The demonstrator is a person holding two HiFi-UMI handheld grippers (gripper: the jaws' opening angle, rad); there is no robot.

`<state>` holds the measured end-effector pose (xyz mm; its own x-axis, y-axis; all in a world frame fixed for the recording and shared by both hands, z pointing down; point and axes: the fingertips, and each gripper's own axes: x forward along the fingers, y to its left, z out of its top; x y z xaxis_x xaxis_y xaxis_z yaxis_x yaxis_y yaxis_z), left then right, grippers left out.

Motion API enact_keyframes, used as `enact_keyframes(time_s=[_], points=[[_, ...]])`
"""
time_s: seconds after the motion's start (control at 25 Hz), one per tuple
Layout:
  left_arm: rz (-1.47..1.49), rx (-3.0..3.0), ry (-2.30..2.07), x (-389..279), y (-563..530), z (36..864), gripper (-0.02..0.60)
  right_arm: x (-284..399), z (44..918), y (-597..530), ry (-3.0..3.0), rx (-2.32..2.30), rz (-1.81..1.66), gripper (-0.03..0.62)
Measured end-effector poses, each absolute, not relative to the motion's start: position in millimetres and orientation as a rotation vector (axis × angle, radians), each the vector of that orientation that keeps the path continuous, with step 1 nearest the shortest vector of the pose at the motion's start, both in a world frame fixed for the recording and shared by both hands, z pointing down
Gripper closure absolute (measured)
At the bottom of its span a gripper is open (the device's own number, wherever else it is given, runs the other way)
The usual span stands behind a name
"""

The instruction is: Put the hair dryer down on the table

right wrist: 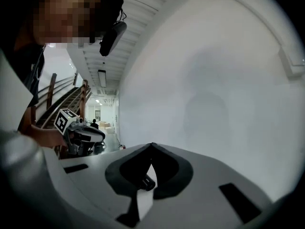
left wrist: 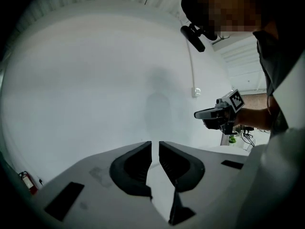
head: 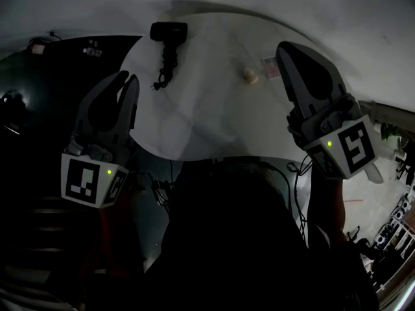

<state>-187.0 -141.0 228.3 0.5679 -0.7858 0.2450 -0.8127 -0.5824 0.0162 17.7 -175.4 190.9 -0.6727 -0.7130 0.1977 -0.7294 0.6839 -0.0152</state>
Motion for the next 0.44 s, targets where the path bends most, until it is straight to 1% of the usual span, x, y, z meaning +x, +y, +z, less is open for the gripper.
enact_keyframes(time_s=[0.24, 0.44], points=[[0.211, 2.703, -1.370, -201, -92, 187, 0.534, 35, 138, -110, -2.702, 1.275, 0.054, 0.586], [0.210, 2.659, -1.344, -202, -61, 187, 0.534, 49, 141, -75, -2.662, 1.305, 0.129, 0.586]])
